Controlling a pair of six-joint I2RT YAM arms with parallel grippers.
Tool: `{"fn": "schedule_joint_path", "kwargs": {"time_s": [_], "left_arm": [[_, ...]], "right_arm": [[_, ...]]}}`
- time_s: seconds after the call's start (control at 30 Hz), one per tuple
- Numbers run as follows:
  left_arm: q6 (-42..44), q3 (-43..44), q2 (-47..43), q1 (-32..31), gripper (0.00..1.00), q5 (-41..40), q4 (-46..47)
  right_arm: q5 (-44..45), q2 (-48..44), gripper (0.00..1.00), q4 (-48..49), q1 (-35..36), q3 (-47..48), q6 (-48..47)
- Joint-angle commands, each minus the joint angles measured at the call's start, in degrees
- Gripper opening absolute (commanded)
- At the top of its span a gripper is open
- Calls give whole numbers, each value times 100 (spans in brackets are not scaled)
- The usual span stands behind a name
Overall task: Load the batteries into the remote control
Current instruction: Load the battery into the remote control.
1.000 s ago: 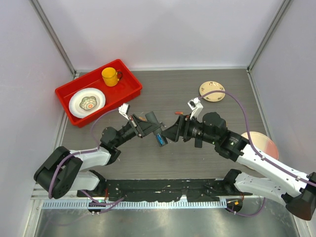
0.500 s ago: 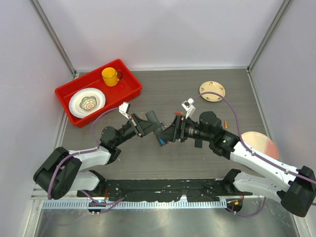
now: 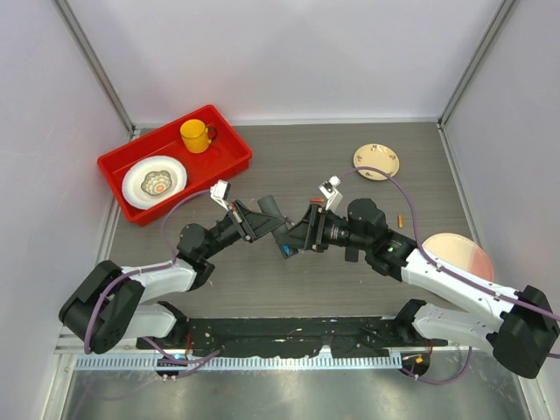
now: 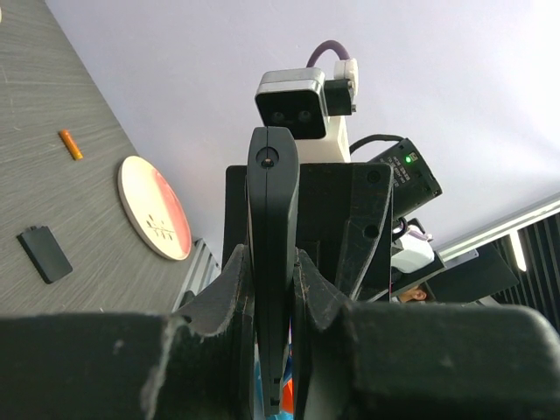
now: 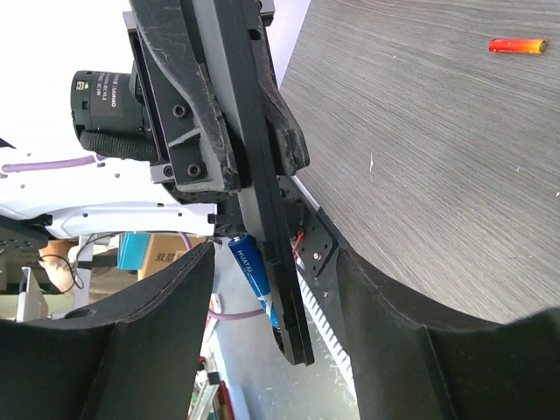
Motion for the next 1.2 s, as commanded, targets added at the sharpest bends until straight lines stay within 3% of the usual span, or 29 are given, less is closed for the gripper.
{"fn": "schedule_joint_path", "kwargs": {"time_s": [0.0, 1.17], "left_arm": [[106, 94, -171, -15, 0, -130, 1471], [185, 50, -268, -15, 0, -350, 1471]], "right_arm": [[-25, -5, 63, 418, -41, -16, 307], [-25, 13, 49, 444, -76, -191, 412]]}}
